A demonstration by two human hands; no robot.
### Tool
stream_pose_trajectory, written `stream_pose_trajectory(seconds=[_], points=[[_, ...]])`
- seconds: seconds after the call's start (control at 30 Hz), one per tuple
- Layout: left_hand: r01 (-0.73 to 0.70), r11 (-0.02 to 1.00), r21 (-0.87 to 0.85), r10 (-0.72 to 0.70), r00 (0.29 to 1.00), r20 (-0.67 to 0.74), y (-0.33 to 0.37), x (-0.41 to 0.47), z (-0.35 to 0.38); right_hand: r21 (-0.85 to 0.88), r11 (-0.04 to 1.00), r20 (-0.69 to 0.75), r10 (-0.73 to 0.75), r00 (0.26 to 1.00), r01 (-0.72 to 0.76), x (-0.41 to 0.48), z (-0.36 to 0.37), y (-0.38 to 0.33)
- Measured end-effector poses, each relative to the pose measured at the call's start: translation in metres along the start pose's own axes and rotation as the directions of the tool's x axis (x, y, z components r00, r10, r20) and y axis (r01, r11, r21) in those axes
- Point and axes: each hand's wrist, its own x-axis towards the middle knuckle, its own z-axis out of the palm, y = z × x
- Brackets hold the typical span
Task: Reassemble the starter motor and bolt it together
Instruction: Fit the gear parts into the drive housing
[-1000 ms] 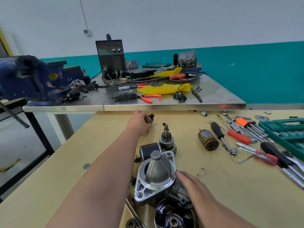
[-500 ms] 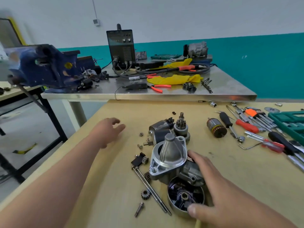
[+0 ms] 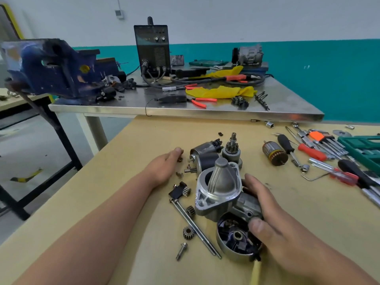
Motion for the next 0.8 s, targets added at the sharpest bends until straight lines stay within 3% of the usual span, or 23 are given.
stream_pose_trajectory(seconds=[0.2, 0.3, 0.43, 0.67, 0.8], points=[[-0.011, 0.983, -0.181, 0.029, 0.995, 0.099, 0.015, -0.03, 0.016, -0.104, 0.99, -0.078, 0.085, 0.993, -0.092, 0.0, 0.005, -0.006], [-0.084, 0.974, -0.211, 0.108, 0.989, 0.103, 0.023, -0.05, 0.024, -0.188, 0.981, -0.189, 0.005, 0.982, -0.041, 0.002, 0.011, -0.011], [-0.085, 0.978, -0.192, 0.1, 0.993, 0.068, 0.038, -0.075, 0.037, -0.406, 0.914, -0.175, -0.105, 0.979, 0.025, 0.008, 0.014, -0.008], [-0.048, 0.982, -0.181, 0.055, 0.998, 0.034, 0.05, -0.11, 0.059, -0.464, 0.853, -0.344, 0.077, 0.936, -0.241, -0.001, -0.04, 0.024], [-0.149, 0.972, -0.18, 0.157, 0.987, 0.036, 0.056, -0.133, 0.068, -0.372, 0.861, -0.43, 0.171, 0.887, -0.346, -0.01, -0.055, 0.03]])
